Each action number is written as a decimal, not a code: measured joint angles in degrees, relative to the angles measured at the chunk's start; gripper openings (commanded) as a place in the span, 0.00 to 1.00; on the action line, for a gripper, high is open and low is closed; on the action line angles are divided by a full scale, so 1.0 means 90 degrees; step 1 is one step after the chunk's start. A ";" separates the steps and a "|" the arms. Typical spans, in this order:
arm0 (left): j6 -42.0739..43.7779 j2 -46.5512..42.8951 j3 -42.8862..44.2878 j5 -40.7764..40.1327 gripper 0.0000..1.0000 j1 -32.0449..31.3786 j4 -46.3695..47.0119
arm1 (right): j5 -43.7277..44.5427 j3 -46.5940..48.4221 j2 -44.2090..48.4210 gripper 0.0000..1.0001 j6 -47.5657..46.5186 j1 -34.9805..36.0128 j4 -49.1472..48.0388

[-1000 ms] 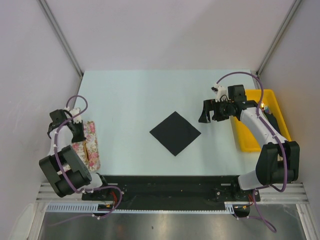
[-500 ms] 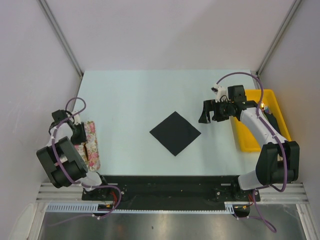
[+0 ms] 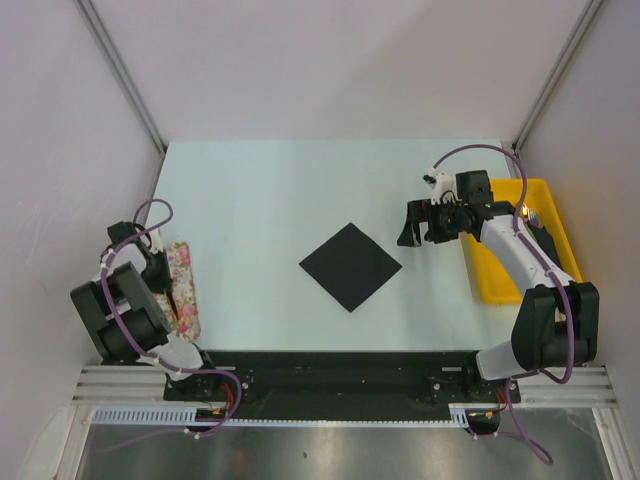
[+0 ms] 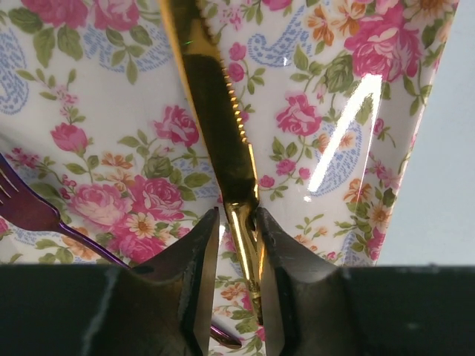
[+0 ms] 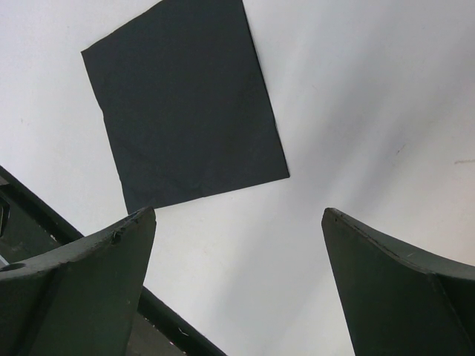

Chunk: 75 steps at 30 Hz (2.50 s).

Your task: Place the utensils on the paper napkin and roll it up

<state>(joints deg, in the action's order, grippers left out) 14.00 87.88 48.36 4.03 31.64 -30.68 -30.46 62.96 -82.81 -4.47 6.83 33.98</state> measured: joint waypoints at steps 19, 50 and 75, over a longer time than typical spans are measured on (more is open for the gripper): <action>-0.0262 0.0075 0.0277 0.0087 0.00 0.0000 -0.0328 | -0.0002 0.0000 -0.0002 1.00 0.0002 -0.0036 -0.0007; -0.2900 -0.0401 0.2467 0.0352 0.00 -0.4061 -0.1042 | -0.0027 -0.0083 -0.0002 1.00 0.0117 -0.0197 -0.0155; -0.5459 0.2900 0.4279 -0.0709 0.00 -0.7939 -0.0340 | 0.0053 -0.0092 -0.0452 1.00 0.0143 -0.0262 -0.0185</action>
<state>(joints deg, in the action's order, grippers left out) -35.14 113.97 86.87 -2.35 -39.81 -33.74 -29.98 62.13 -86.87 -3.18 4.47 32.32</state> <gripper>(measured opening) 0.028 0.995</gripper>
